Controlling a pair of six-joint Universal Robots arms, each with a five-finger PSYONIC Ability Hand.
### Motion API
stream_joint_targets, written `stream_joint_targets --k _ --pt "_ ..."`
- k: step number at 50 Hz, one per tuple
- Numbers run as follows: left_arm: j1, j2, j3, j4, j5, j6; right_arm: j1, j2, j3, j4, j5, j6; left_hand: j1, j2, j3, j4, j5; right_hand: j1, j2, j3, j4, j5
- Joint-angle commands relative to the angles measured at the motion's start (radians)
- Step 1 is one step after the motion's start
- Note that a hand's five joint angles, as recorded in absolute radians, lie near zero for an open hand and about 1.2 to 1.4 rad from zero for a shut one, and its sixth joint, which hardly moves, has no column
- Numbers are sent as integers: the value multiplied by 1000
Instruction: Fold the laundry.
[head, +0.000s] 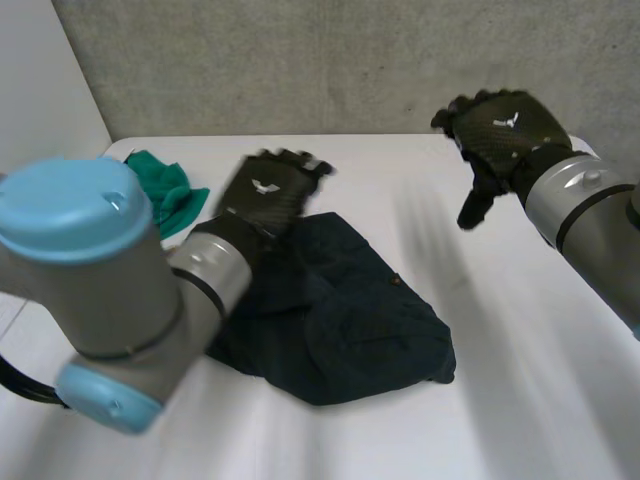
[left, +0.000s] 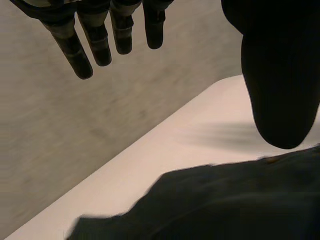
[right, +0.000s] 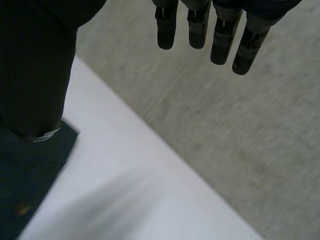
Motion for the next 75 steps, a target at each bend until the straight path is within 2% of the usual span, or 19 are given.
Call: stream_joint_targets --k 1,5,9,13,23,30,33,36,38,39,40,44,48,49,52,59,66,72,75 --pt "167 9 -53 -38 78 2 -3 10 57 181 -71 -15 38 27 21 28 21 -20 -42 -36 -55 -63" --pt "182 5 -96 -77 184 45 -2 8 155 178 -112 -31 73 62 56 63 56 -20 -42 -36 -55 -63" --pt "193 7 -134 -151 220 150 -9 8 250 149 -124 -40 97 86 80 87 79 -20 -42 -36 -55 -63" --pt "195 19 -160 -189 198 197 -51 0 373 41 -126 -40 129 118 112 120 112 -20 -42 -36 -55 -63" --pt "187 -31 -157 -131 139 197 -60 14 554 -204 -123 -14 285 274 267 275 267 -20 -42 -36 -55 -63" --pt "184 -111 -122 -9 25 206 -54 112 530 -281 -128 95 604 593 587 595 587 -20 -42 -36 -55 -63" --pt "184 -111 -117 8 22 207 -54 143 513 -280 -128 119 786 775 769 776 769 -7 -29 -23 -42 -50" --pt "184 -111 -114 16 22 207 -54 167 502 -287 -129 136 998 987 980 988 980 165 143 150 131 123" --pt "182 -110 -114 16 22 206 -54 171 494 -298 -131 149 1165 1154 1148 1155 1148 596 574 581 561 553" --pt "179 -104 -116 16 20 207 -54 171 484 -306 -132 155 1194 1183 1177 1185 1177 1057 1035 1042 1022 1014" --pt "179 -99 -114 15 19 207 -55 168 476 -309 -131 156 1194 1183 1177 1185 1177 1200 1178 1185 1165 1157" --pt "167 -24 -99 13 8 207 -62 154 421 -303 -132 147 1194 1183 1177 1185 1177 1201 1179 1186 1167 1159" --pt "163 142 -76 11 7 206 -63 -13 330 -258 -132 121 1194 1183 1177 1185 1177 1201 1179 1186 1167 1159" --pt "163 210 -61 8 7 206 -62 -92 288 -214 -137 94 1194 1183 1177 1185 1177 1201 1179 1186 1167 1159" --pt "166 327 -24 4 8 206 -71 -202 161 -88 -151 25 1194 1183 1177 1185 1177 1201 1179 1186 1167 1159" --pt "176 455 73 -103 10 206 -123 -210 -191 277 -238 -126 1194 1183 1177 1185 1177 1201 1179 1186 1167 1159" --pt "166 374 81 -216 13 206 -114 -73 -346 434 -227 -236 1194 1183 1177 1185 1177 1201 1179 1186 1167 1159" --pt "164 128 123 -213 7 206 -68 124 -403 458 -191 -256 1194 1183 1177 1185 1177 1201 1179 1186 1167 1159" --pt "163 -11 226 -213 -6 204 -59 187 -434 451 -160 -267 1194 1183 1177 1185 1177 1201 1179 1186 1167 1159"
